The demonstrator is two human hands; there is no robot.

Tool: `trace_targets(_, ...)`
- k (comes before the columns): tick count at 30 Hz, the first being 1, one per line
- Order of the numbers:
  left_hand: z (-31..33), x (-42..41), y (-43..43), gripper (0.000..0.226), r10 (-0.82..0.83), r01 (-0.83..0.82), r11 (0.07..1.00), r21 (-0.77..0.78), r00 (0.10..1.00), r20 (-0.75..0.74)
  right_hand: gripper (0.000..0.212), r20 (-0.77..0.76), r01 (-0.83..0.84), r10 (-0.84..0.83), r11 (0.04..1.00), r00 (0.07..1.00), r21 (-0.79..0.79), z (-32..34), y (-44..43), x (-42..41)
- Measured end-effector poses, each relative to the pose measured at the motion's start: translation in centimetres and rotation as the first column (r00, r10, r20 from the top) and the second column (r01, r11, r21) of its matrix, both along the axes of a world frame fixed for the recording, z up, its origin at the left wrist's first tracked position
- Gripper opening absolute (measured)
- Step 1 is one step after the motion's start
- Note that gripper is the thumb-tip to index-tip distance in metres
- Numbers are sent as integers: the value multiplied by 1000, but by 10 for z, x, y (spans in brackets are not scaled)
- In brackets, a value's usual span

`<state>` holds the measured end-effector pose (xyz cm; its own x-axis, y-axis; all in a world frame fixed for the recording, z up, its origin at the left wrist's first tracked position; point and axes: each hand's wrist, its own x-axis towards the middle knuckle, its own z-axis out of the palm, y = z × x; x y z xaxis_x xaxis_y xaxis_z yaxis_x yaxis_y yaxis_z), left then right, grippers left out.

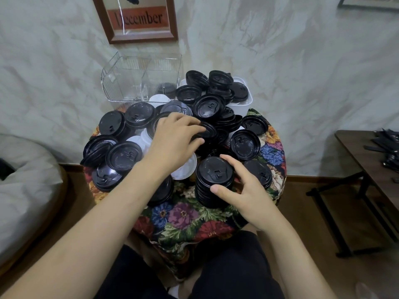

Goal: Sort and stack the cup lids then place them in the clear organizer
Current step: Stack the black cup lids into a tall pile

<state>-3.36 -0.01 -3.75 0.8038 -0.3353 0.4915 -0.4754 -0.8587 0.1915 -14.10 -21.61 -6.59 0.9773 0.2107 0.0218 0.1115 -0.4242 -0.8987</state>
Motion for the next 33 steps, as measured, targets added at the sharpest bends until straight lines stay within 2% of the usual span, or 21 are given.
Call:
trace_targets(5, 14, 4, 4, 22, -30, 31, 998, -60, 999, 16, 72, 2, -1, 1, 1000, 1000, -2, 0, -1, 0)
trace_targets(6, 18, 0, 4, 21, -38, 41, 994, -102, 999, 29, 72, 4, -3, 3, 1000, 1000, 0, 0, -1, 1)
trace_targets(8, 27, -16, 4, 18, -64, 60, 950, -307, 998, -1, 72, 5, -5, 5, 1000, 1000, 8, 0, 0, 0)
trace_targets(9, 32, -28, 3, 17, -87, 51, 890, -453, 995, -58, 73, 5, -5, 5, 1000, 1000, 9, 0, 0, 0)
trace_targets(11, 36, -50, 0, 14, -192, 25, 708, -706, 968, -159, 74, 6, -1, 1, 1000, 1000, 10, -1, 0, 0)
trace_targets(13, 32, -65, -3, 15, -290, -36, 499, -866, 935, -206, 74, 1, 0, 0, 1000, 1000, 13, 0, 0, -1)
trace_targets(15, 24, -74, -5, 14, -399, -175, 264, -949, 875, -273, 74, 0, 0, 0, 1000, 1000, 19, 0, 0, -1)
trace_targets(16, 20, -77, -5, 15, -444, -257, 184, -949, 839, -314, 74, 2, 2, -2, 1000, 1000, 24, 0, 1, -1)
trace_targets(18, 10, -81, -4, 20, -492, -370, 130, -920, 781, -384, 74, 6, 2, -2, 999, 1000, 34, 1, 1, -2)
trace_targets(21, -1, -84, -2, 24, -520, -438, 136, -889, 732, -440, 73, 15, -6, 6, 999, 1000, 35, 1, 1, -2)
trace_targets(26, -9, -85, -2, 25, -414, -416, 347, -841, 736, -535, 87, 21, -1, 0, 999, 1000, 41, 0, 2, -2)
trace_targets(29, -10, -85, -4, 24, -366, -327, 445, -834, 783, -503, 89, 23, -5, 4, 999, 1000, 48, 0, 2, -2)
trace_targets(33, -8, -80, -4, 36, -355, -219, 571, -791, 803, -479, 88, 12, -10, 9, 998, 1000, 65, 1, 1, -1)
